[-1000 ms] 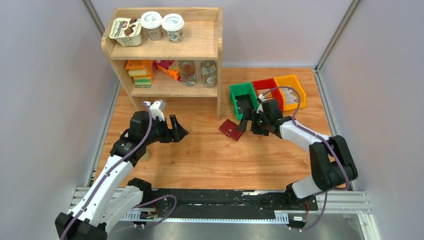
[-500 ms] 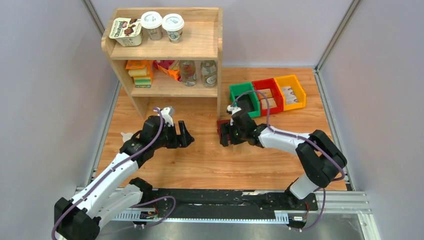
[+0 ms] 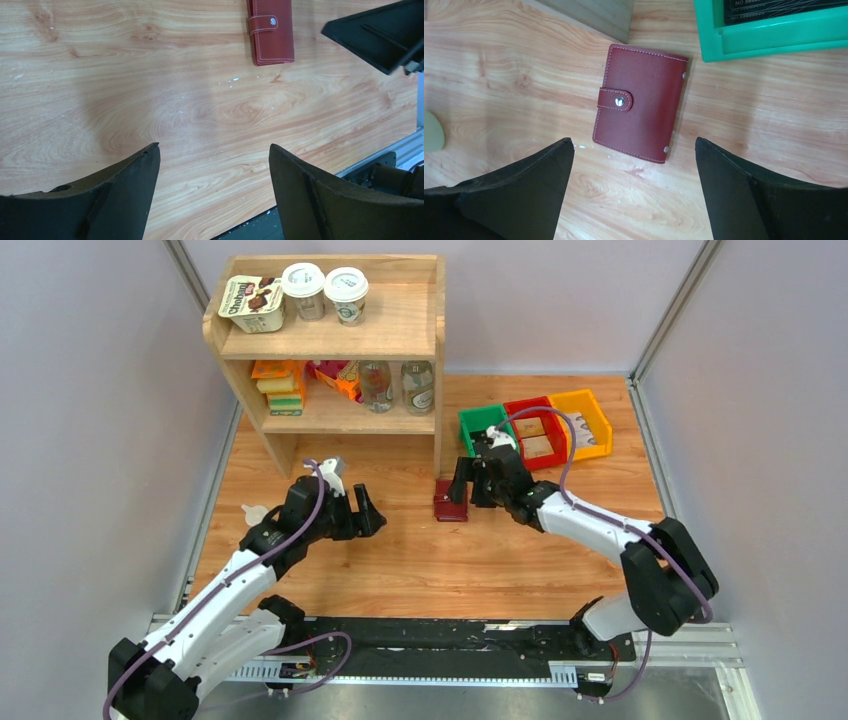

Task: Take the credit cards out of the card holder
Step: Move the card holder to the center of the board.

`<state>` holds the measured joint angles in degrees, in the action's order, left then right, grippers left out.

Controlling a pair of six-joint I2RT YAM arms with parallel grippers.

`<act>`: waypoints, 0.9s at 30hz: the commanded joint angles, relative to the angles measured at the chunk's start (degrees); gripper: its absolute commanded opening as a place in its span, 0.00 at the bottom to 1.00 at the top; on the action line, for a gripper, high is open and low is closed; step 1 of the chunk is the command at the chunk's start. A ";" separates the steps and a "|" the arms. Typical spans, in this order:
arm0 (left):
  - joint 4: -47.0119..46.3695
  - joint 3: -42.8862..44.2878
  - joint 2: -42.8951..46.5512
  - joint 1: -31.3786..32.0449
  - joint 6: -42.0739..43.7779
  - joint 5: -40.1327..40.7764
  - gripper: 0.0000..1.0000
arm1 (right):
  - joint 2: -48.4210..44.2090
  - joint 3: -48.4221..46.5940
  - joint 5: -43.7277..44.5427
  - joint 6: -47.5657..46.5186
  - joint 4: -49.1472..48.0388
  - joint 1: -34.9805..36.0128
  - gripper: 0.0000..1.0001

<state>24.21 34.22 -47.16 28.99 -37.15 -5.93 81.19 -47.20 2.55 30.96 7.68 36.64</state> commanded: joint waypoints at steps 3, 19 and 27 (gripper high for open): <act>1.10 1.11 2.85 0.19 -0.47 0.05 0.87 | 7.22 -3.95 -0.71 6.39 -4.96 0.18 0.95; 5.15 1.11 5.50 0.19 1.55 1.01 0.87 | 18.21 -5.88 3.60 7.45 -1.54 2.55 0.52; 2.69 0.77 3.21 0.27 1.99 -1.09 0.87 | 15.59 -2.90 2.56 5.16 4.62 6.86 0.22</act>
<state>29.10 34.22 -43.24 29.04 -36.32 -5.48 98.00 -52.45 5.67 38.04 5.74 40.47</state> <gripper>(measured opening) 0.870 0.270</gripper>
